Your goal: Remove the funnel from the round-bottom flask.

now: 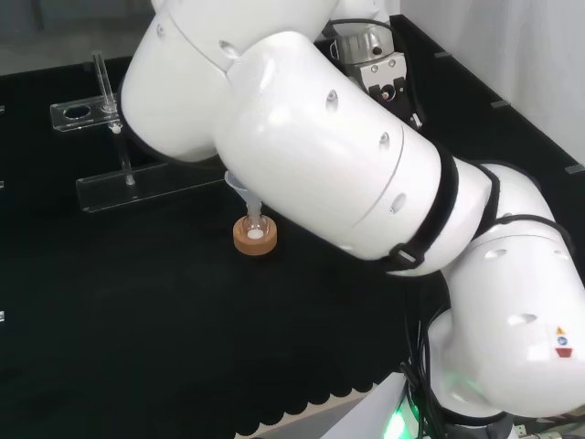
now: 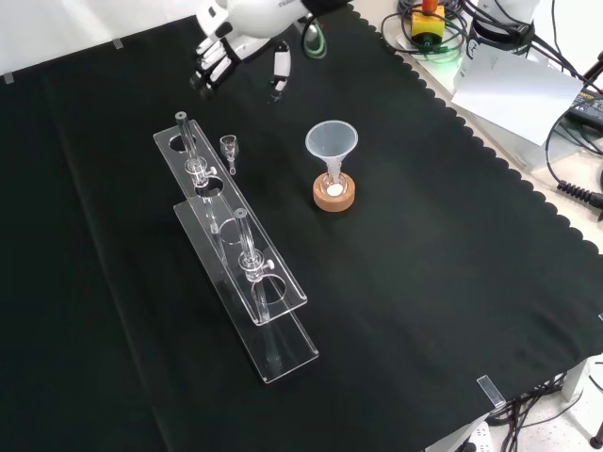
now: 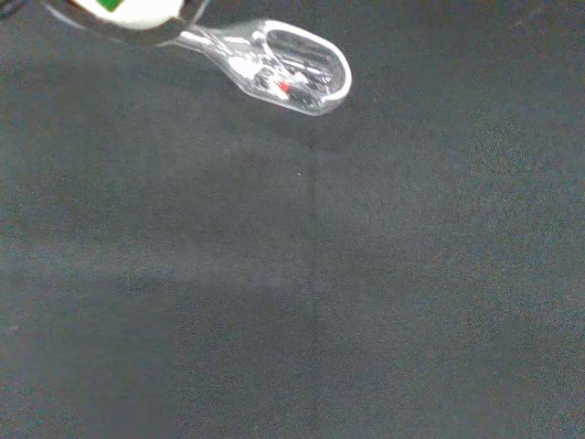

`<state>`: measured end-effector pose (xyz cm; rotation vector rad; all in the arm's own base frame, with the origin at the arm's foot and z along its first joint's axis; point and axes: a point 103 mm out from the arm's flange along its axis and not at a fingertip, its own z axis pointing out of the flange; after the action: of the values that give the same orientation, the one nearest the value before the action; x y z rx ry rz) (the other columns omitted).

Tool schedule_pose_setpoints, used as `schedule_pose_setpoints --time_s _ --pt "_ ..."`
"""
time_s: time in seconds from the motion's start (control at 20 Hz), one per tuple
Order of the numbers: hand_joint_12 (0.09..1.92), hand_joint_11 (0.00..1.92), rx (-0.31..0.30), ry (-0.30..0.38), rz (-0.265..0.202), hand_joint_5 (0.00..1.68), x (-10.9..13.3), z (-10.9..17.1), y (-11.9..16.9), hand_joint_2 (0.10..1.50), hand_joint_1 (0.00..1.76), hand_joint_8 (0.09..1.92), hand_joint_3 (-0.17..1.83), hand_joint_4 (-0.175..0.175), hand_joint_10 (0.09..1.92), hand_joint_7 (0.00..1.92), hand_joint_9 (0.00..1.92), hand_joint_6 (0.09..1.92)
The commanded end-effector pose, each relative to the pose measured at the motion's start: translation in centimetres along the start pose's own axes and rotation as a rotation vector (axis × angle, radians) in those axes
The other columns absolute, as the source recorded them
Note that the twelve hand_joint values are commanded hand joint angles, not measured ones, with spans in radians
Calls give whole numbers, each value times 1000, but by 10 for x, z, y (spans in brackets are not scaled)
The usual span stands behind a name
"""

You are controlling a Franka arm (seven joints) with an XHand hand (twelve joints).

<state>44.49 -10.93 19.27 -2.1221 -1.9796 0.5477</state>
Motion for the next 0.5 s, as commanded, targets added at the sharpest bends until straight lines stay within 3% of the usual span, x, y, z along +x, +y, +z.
schedule_pose_setpoints --time_s 0.05,0.5 --pt "1402 74 -42 34 -1 317 11 -17 -44 667 762 633 466 -85 753 4 232 87" --pt "1411 117 -71 45 -52 318 45 -41 -87 673 729 671 470 -83 754 55 280 87"
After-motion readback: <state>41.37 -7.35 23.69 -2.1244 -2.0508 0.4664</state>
